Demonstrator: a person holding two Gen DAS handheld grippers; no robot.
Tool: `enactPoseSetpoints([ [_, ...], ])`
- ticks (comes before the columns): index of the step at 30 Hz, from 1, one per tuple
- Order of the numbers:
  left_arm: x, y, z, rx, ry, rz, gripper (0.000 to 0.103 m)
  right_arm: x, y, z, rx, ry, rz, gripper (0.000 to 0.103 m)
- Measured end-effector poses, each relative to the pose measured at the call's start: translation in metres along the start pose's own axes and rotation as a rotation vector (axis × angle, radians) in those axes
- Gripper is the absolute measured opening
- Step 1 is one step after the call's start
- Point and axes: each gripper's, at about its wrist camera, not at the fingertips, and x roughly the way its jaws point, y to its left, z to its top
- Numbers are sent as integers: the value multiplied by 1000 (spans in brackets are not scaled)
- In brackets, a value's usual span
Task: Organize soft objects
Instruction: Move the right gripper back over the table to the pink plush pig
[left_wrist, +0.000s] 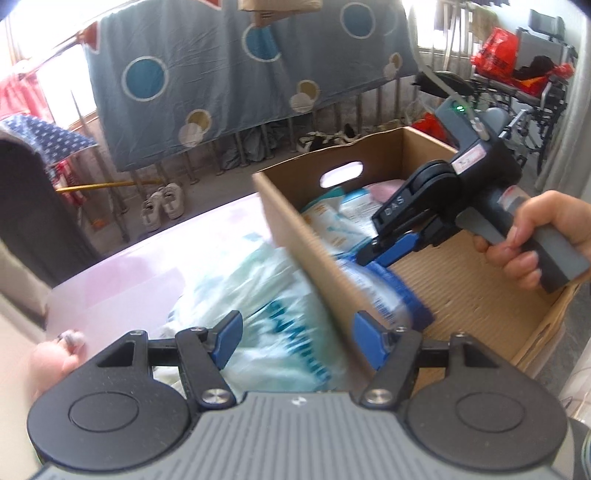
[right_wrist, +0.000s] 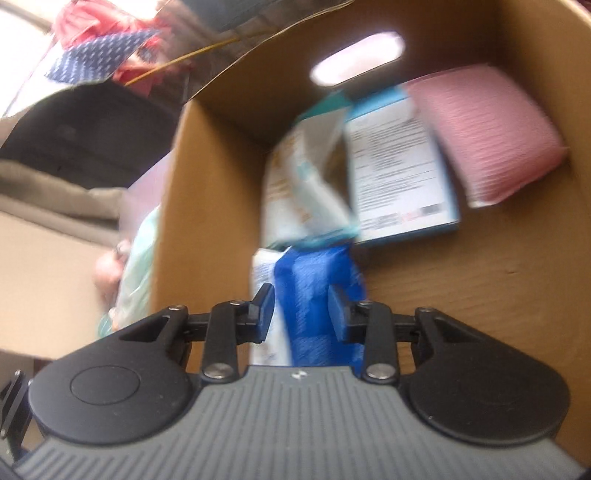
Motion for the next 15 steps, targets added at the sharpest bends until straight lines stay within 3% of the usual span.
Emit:
enactPoseSetpoints([
  [3,-7,14,-10,-33,3,21,68,-2,7,-1,10,-16,-20,33],
  [8,-23,34,-30,-80,-19,62,75,-32,9,-10,70,-72,32,35],
  [10,-31,41,-39,-99,-35,84,79,-48,13,-15,68,-101,56,42],
  [15,-49,63,-67,-166,-64,134,80,-83,42,-31,42,-134,130,48],
])
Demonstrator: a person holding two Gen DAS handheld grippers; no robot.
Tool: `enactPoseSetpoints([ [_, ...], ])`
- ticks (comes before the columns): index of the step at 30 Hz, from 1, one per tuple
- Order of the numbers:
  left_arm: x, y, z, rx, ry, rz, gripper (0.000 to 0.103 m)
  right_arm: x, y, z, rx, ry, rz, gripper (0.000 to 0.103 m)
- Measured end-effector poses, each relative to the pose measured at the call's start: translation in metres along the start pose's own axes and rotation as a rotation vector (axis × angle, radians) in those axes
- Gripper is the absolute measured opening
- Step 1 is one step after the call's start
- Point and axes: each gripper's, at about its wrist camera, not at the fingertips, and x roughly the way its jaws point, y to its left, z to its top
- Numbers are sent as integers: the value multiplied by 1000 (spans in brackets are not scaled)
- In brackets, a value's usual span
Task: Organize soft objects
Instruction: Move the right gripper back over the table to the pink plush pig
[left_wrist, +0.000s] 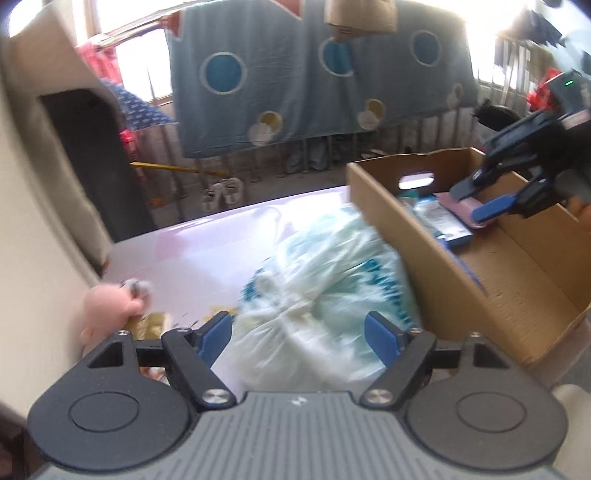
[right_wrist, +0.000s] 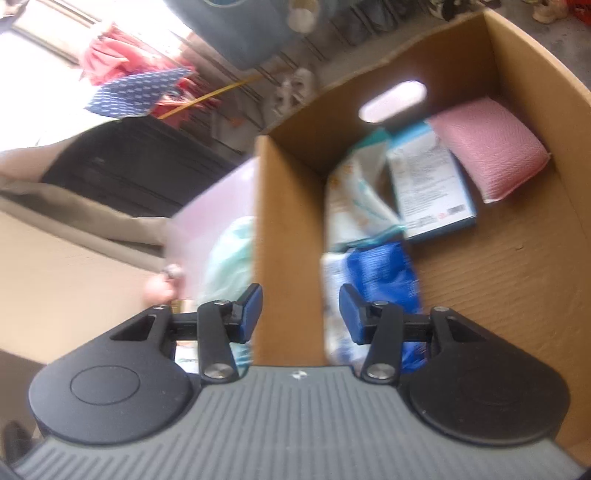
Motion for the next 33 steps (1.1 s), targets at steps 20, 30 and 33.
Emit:
enactPoseSetpoints([
  [20,-23,137,-81,-230,-65,530,80,155,232,-69,-260,295,314,74],
  [30,53,184,-65,-365,-69,612,80,283,285,-43,-353,338,274,80],
  [33,77,198,-52,-402,-82,603,80,315,297,-26,-412,314,241,81],
])
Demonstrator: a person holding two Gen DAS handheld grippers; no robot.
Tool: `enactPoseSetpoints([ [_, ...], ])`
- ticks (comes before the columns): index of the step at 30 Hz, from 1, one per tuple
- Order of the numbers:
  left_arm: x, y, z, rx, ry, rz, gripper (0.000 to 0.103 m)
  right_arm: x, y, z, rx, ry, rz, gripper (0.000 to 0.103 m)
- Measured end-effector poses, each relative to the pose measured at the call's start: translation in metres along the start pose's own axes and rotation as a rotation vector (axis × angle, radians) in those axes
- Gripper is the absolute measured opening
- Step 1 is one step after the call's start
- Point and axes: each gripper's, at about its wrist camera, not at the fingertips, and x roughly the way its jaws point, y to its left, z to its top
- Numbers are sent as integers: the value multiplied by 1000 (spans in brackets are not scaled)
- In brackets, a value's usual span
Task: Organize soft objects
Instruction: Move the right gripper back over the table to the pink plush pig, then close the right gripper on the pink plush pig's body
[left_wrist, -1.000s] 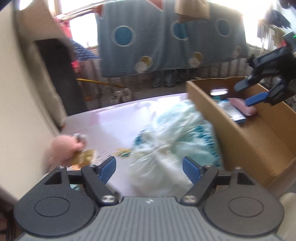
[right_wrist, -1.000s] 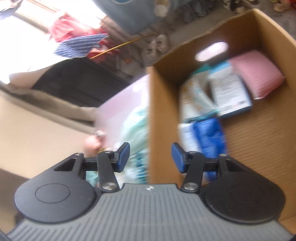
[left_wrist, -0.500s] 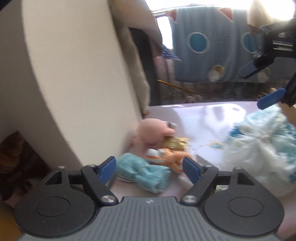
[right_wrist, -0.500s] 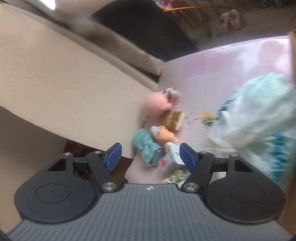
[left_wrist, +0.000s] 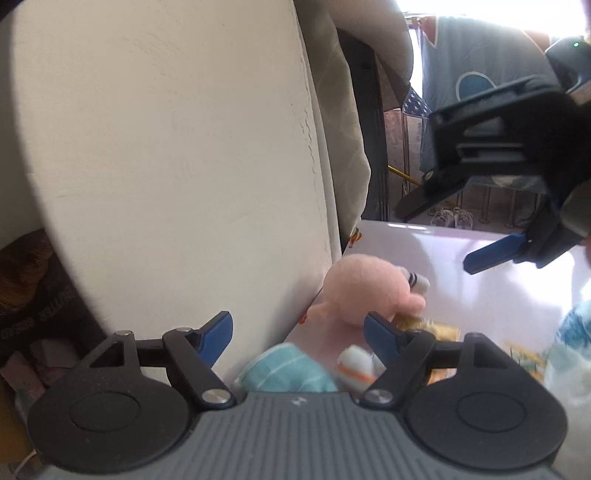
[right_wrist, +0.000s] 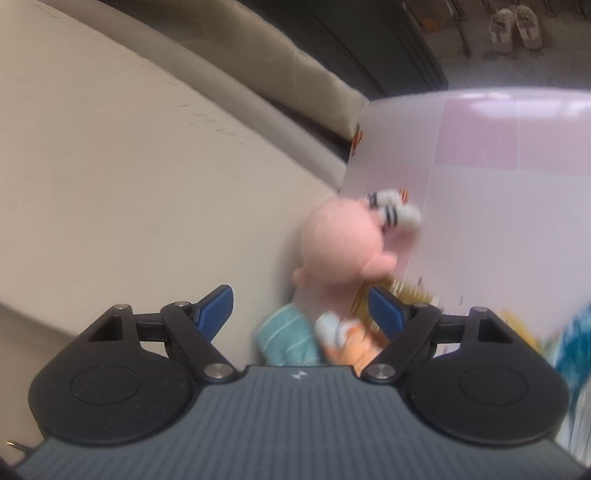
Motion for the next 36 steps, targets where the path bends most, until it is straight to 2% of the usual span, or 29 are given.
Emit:
enactPoseSetpoints([
  [4,34,-12,13,-5,23,-28,80,31,-9,35,-47,-5,-20,83],
  [8,63,-26,15,21,74,-65,80,64,-19,54,-57,19,-3,87],
  [12,85,-38,13,56,113,-94,80,95,-24,58,-66,62,-10,87],
  [17,109,-48,14,82,192,-132,77,116,-25,41,-100,141,-3,87],
  [21,114,-50,15,77,213,-160,75,116,-28,38,-94,151,11,87],
  [25,112,-53,18,92,219,-162,73,114,-28,38,-94,150,2,76],
  [28,109,-51,22,86,207,-169,72,104,-25,36,-98,133,6,75],
  [32,83,-48,30,94,158,-185,72,78,-17,37,-85,112,13,74],
  [36,39,-43,44,84,80,-201,72,33,2,33,-81,64,37,74],
])
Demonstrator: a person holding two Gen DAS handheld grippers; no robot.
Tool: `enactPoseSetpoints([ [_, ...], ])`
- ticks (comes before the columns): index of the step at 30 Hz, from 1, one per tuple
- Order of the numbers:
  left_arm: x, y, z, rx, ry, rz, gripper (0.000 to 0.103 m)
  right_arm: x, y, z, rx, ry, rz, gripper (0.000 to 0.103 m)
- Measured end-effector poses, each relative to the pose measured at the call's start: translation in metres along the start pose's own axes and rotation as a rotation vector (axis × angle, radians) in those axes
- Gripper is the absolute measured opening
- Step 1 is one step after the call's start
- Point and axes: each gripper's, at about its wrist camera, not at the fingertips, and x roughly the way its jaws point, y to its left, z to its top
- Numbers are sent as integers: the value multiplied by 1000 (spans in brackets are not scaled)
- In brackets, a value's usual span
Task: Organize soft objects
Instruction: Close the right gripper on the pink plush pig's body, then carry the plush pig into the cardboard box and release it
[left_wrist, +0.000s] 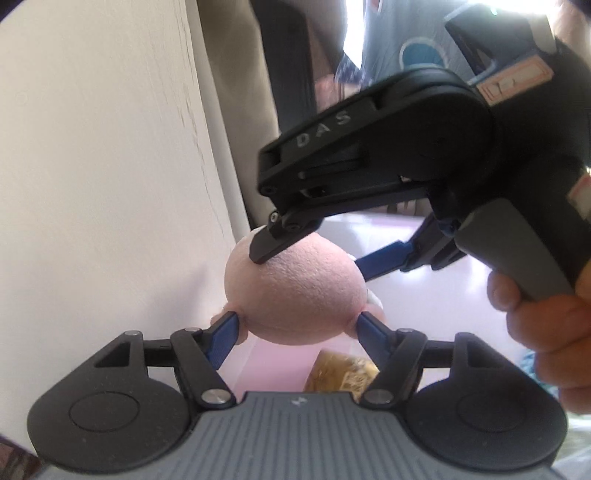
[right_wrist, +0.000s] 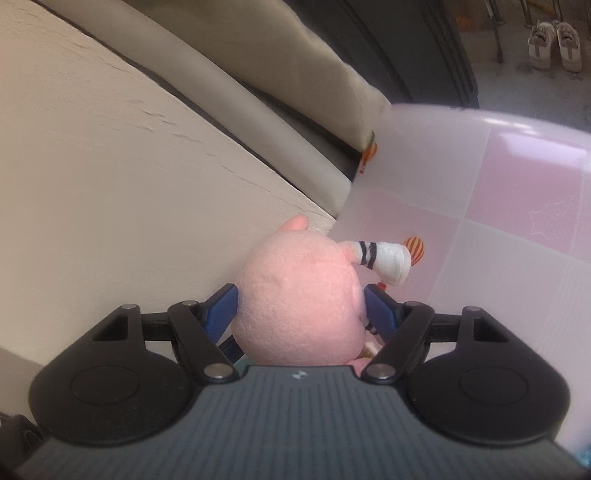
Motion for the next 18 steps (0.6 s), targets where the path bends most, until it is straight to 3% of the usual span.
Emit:
enactPoseSetpoints([
  [5,-72,-6,9,-3,-95,-35,72,-73,27,-25,21,-70,41,74],
  [9,-135,-27,3,68,-187,-87,72,-143,38,-57,66,-145,61,74],
  [14,-201,-68,-8,137,-256,-237,72,-242,30,-119,150,-247,33,74],
  [18,-236,-123,-22,246,-294,-378,72,-325,2,-182,251,-341,-1,74],
])
